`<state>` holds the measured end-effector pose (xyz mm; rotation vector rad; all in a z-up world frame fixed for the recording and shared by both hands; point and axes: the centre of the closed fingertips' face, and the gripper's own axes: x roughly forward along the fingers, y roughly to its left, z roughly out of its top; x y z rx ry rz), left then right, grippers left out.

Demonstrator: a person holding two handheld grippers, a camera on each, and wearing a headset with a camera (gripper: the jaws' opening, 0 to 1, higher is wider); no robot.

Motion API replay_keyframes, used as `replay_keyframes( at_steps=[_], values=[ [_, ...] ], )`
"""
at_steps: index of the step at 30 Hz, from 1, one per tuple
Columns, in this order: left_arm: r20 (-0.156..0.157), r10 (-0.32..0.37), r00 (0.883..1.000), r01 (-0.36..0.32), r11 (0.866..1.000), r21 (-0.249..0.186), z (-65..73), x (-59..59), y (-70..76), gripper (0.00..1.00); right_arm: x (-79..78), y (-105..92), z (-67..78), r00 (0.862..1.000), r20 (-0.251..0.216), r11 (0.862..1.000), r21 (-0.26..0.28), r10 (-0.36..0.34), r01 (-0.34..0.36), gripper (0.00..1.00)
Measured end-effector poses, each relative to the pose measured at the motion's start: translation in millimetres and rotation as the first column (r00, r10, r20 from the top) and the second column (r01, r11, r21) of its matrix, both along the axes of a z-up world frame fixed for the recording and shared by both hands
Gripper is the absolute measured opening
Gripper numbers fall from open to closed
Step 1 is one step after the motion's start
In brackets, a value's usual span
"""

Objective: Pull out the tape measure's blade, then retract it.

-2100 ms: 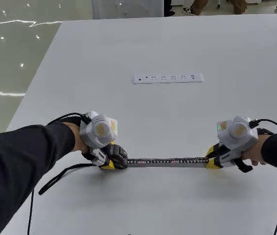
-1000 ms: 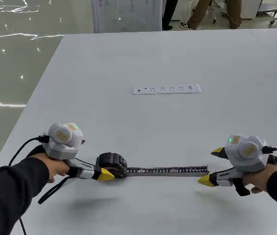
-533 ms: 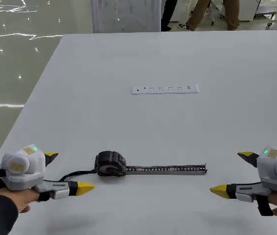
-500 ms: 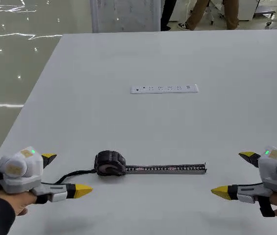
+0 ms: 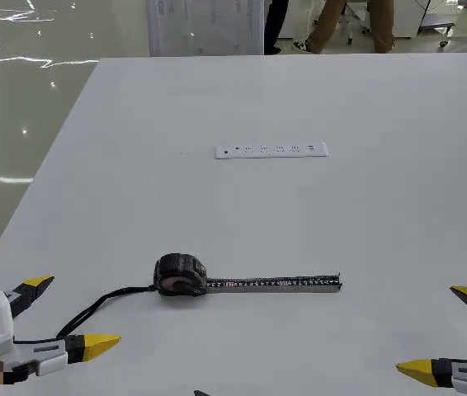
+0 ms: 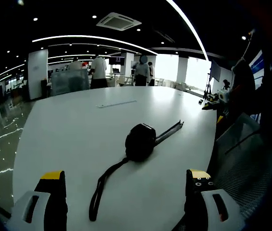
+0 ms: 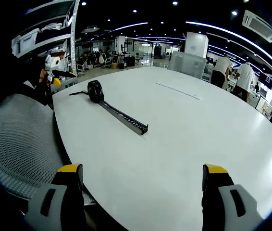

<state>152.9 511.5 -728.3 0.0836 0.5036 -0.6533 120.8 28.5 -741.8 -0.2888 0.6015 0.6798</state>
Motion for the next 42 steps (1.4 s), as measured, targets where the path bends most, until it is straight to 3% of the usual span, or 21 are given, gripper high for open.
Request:
replay_keyframes(
  at_steps=[4, 7, 14, 17, 23, 32, 40, 42],
  values=[
    [-0.049, 0.027, 0.998, -0.026, 0.999, 0.023, -13.5, -6.9, 8.9, 1.00, -6.8, -6.4, -0.7, 1.000, 0.002, 0.999, 0.010, -0.030, 0.030, 1.00],
    [-0.055, 0.033, 0.998, -0.030, 0.999, 0.042, -15.4, -9.1, 13.6, 1.00, -10.6, -12.5, -9.1, 0.999, -0.011, 0.999, -0.007, -0.036, 0.035, 1.00],
    [-0.009, 0.043, 0.999, -0.043, 0.999, -0.019, -2.1, -2.9, 8.8, 1.00, -20.0, -15.4, -9.2, 1.000, -0.011, 1.000, -0.014, -0.004, 0.003, 1.00],
    [-0.040, 0.048, 0.998, -0.049, 0.999, -0.024, -5.2, -5.3, 2.6, 1.00, -21.1, -19.3, -9.2, 1.000, -0.018, 1.000, -0.006, -0.015, 0.015, 1.00],
    [-0.026, 0.036, 0.999, -0.037, 0.999, -0.019, -7.1, -7.5, -3.2, 1.00, -23.2, -24.8, -8.7, 1.000, -0.017, 1.000, -0.007, -0.023, 0.023, 1.00],
    [-0.034, 0.054, 0.998, -0.055, 0.998, -0.017, -7.0, -9.4, -2.7, 1.00, -21.1, -24.1, -9.6, 1.000, -0.010, 1.000, -0.015, 0.003, -0.004, 1.00],
    [-0.031, 0.046, 0.998, -0.046, 0.999, 0.012, -6.0, -3.0, -2.2, 1.00, -15.7, -24.1, -7.0, 1.000, -0.008, 0.999, -0.026, 0.022, -0.022, 1.00],
    [-0.055, 0.035, 0.998, -0.034, 0.999, 0.013, -7.2, -2.8, -4.3, 1.00, -17.7, -23.8, -6.7, 1.000, -0.008, 0.999, -0.026, 0.020, -0.021, 1.00]
  ],
)
